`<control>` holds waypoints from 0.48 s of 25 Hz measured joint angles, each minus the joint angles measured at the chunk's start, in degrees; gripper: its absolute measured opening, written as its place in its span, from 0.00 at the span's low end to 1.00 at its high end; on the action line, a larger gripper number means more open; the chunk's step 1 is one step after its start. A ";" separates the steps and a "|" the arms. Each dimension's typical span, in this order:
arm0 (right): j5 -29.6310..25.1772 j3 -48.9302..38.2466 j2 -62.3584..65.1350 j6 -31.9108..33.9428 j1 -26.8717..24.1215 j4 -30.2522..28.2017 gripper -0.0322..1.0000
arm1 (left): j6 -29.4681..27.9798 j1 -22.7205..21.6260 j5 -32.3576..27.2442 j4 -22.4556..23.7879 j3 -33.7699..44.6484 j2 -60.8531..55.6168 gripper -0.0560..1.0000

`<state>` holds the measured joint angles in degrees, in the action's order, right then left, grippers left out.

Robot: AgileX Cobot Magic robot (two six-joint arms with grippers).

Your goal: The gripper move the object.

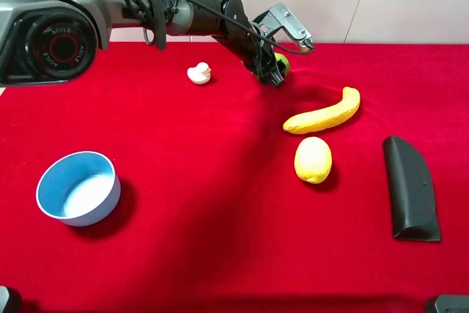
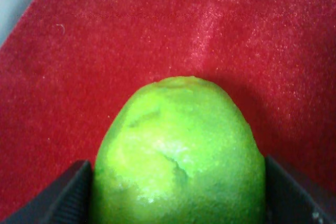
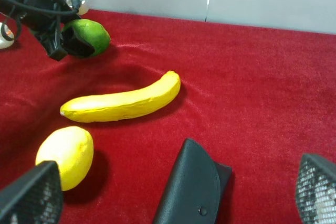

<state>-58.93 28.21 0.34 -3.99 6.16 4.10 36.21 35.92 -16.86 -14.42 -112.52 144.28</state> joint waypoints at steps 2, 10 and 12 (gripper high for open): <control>0.00 0.00 0.00 0.00 0.00 0.00 0.70 | 0.00 0.00 0.00 0.00 0.00 0.00 0.64; 0.00 0.00 0.00 0.00 0.00 0.00 0.70 | 0.02 0.00 0.04 0.00 0.00 0.00 0.64; 0.00 0.00 0.00 0.00 0.00 0.00 0.70 | 0.02 0.00 0.04 0.00 0.00 0.00 0.64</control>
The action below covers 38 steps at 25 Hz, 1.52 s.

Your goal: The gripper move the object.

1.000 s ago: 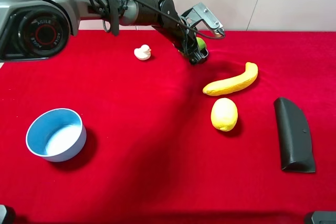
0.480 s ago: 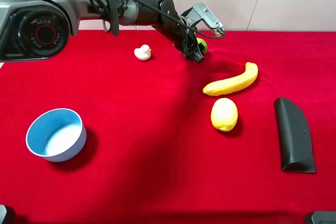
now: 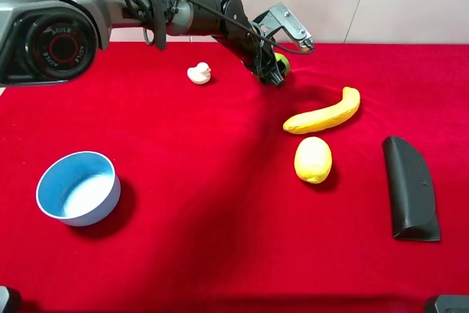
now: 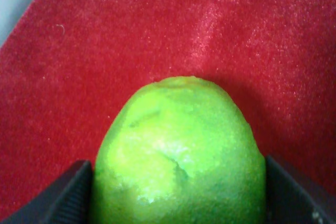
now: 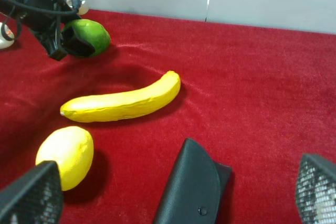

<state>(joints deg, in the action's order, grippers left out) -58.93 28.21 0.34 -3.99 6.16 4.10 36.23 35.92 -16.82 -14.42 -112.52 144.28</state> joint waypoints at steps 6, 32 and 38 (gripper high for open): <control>0.00 0.00 0.00 0.00 0.00 0.00 0.70 | 0.00 0.00 -0.16 0.05 0.00 -0.59 0.64; 0.00 0.00 0.00 0.00 0.00 0.02 0.70 | -4.31 0.51 -25.22 6.76 2.73 -18.46 0.64; 0.00 0.00 0.00 0.00 0.00 0.07 0.70 | -4.74 0.80 -26.13 7.22 10.49 -25.07 0.64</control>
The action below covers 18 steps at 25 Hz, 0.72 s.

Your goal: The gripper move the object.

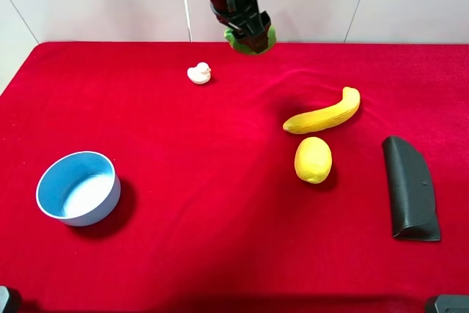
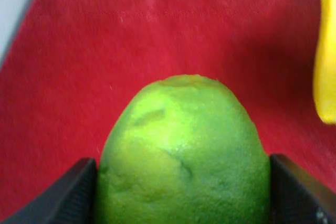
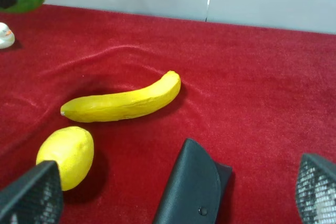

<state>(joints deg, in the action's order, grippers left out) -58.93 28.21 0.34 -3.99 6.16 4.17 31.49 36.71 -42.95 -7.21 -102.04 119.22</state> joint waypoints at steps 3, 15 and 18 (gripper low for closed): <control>0.00 0.00 0.00 0.00 0.00 0.00 0.70 | -0.07 0.00 -0.14 0.00 4.44 -3.23 0.64; 0.00 0.00 0.00 0.00 0.00 0.13 0.70 | -0.86 1.20 1.03 0.32 18.42 -9.18 0.64; 0.00 0.00 0.00 0.00 0.00 0.13 0.70 | -0.89 1.74 2.67 0.32 21.46 -9.90 0.64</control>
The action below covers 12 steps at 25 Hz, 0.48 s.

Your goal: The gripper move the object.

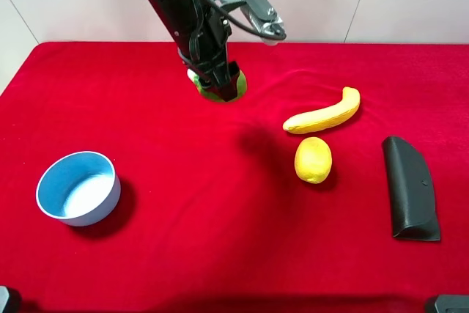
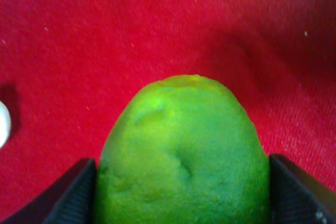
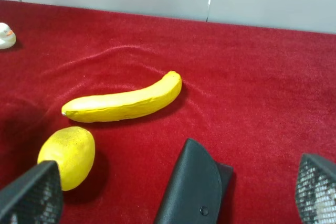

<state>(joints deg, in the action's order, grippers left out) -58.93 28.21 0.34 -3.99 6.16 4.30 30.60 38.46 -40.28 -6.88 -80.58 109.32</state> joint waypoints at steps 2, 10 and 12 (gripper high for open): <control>0.00 0.00 0.00 0.00 0.00 0.13 0.70 | 0.00 0.27 0.85 0.00 1.61 -0.33 0.64; 0.00 0.00 0.00 0.00 0.00 0.25 0.70 | -2.11 2.56 4.41 0.00 8.09 -0.53 0.64; 0.00 0.00 0.00 0.00 0.00 0.25 0.70 | -2.28 2.91 5.35 -0.07 9.47 -0.53 0.64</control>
<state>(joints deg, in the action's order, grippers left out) -58.93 28.21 0.34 -3.99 6.16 4.55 28.32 41.37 -34.93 -6.96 -71.11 108.78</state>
